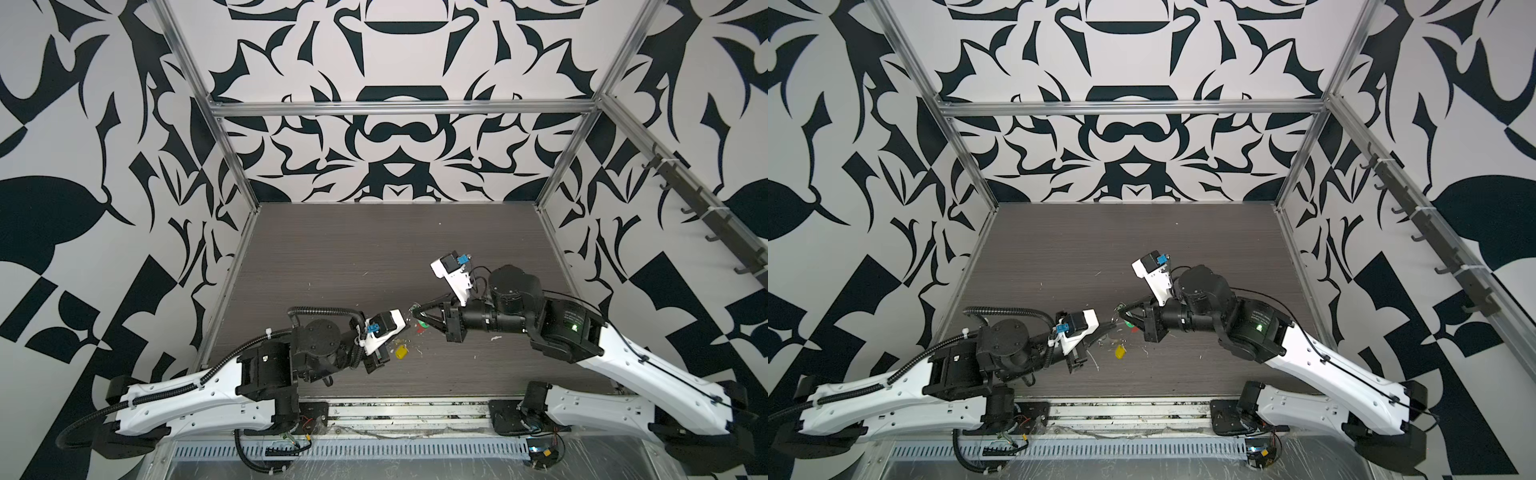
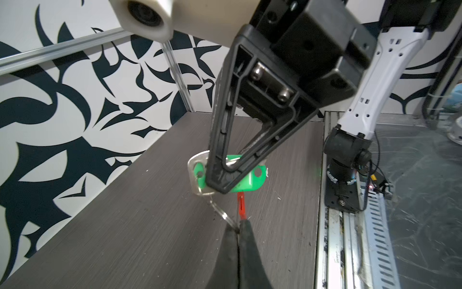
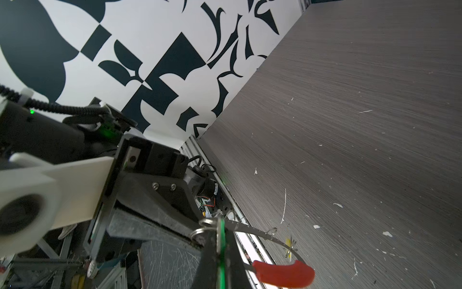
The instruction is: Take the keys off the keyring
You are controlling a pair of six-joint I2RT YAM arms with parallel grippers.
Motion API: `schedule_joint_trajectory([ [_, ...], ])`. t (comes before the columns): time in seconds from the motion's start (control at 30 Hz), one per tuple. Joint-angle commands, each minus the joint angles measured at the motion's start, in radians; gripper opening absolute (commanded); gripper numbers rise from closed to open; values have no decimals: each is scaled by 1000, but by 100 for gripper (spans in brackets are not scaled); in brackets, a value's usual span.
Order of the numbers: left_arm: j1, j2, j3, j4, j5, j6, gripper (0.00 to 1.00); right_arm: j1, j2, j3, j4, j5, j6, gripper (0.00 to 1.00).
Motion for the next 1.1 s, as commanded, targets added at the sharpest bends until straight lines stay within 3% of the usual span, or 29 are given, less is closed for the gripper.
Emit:
schedule_joint_trajectory([
  [0.0,-3,-14,46,-79,123,-22,0,-18,-35,9,71,-48,-72,0],
  [0.23,-3,-17,69,-110,187,-35,0,-26,-55,-35,111,-97,-90,0],
  [0.77,-3,29,130,-155,194,-20,0,-31,-79,-74,107,-138,-93,0],
  [1.07,-3,51,179,-207,218,-8,0,-33,-107,-117,133,-148,-90,9],
])
